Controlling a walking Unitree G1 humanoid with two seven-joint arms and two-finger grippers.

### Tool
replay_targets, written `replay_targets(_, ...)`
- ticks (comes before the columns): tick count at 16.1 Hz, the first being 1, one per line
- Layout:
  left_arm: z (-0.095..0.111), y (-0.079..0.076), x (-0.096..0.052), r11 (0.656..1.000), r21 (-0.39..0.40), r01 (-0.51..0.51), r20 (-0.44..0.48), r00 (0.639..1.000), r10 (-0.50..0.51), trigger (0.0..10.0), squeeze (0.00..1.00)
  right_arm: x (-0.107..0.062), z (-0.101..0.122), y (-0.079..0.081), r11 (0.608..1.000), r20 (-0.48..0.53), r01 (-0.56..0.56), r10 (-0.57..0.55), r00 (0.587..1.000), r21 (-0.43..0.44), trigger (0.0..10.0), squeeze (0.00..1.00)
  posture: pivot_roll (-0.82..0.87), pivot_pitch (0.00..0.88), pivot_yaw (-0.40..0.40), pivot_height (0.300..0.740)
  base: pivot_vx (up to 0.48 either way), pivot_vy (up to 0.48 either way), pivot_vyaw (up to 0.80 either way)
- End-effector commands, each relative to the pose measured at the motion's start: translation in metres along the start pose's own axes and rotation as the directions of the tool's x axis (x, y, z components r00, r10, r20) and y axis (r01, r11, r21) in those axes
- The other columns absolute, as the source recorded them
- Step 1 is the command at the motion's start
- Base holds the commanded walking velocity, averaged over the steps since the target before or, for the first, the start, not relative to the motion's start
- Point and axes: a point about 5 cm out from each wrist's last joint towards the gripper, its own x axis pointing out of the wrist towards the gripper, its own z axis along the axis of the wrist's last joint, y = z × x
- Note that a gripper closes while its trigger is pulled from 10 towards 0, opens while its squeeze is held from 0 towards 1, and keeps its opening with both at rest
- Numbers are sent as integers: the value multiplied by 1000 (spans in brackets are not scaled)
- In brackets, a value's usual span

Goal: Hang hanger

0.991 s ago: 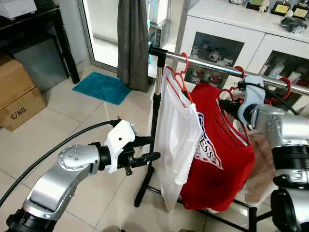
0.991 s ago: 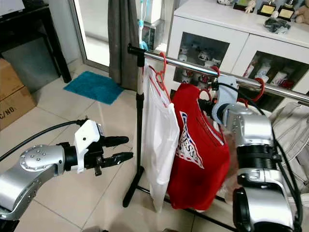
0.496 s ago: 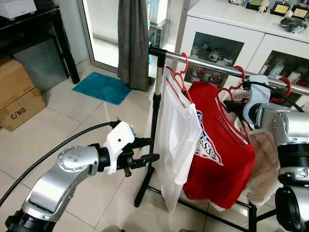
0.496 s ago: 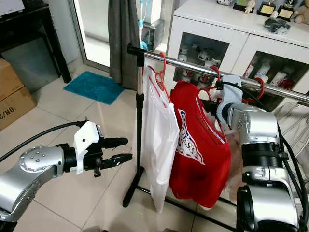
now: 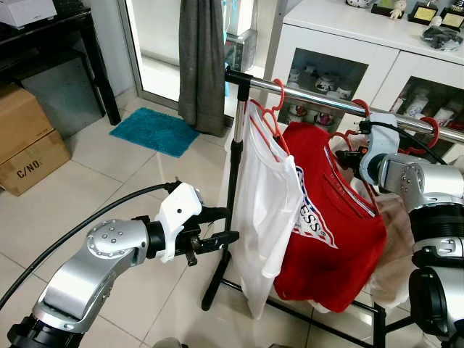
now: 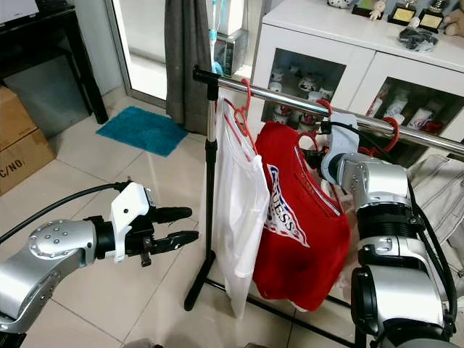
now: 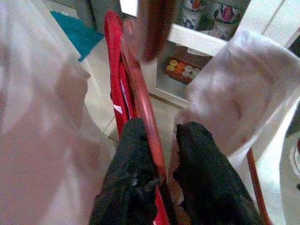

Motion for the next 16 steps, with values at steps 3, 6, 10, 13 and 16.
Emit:
replay_targets(3,6,0,0,1000,25,6,18,1000,-7,10000,0,0,6,-5,1000,20,7,-7,1000,5,0,0,-1,0,-72,740,0,0,0)
replay_targets(6,6,0,1,1000,27,9,20,1000,-10,10000,0,-2,7,-5,1000,24,-1,1,1000,3,0,0,-2,0,-73,740,0,0,0)
replay_targets(10,6,0,1,1000,25,10,19,1000,-11,10000,0,-2,9,-6,1000,32,1,-1,999,-14,0,0,-5,0,-73,740,0,0,0)
replay_targets(13,6,0,1,1000,25,-2,21,1000,2,10000,0,-5,11,-8,999,56,25,-24,998,-19,0,0,-5,0,-73,740,0,0,0)
replay_targets(16,8,2,1,998,20,-56,44,997,55,10000,0,-15,13,-4,1000,110,22,-21,994,-9,0,0,2,5,-69,740,0,0,0)
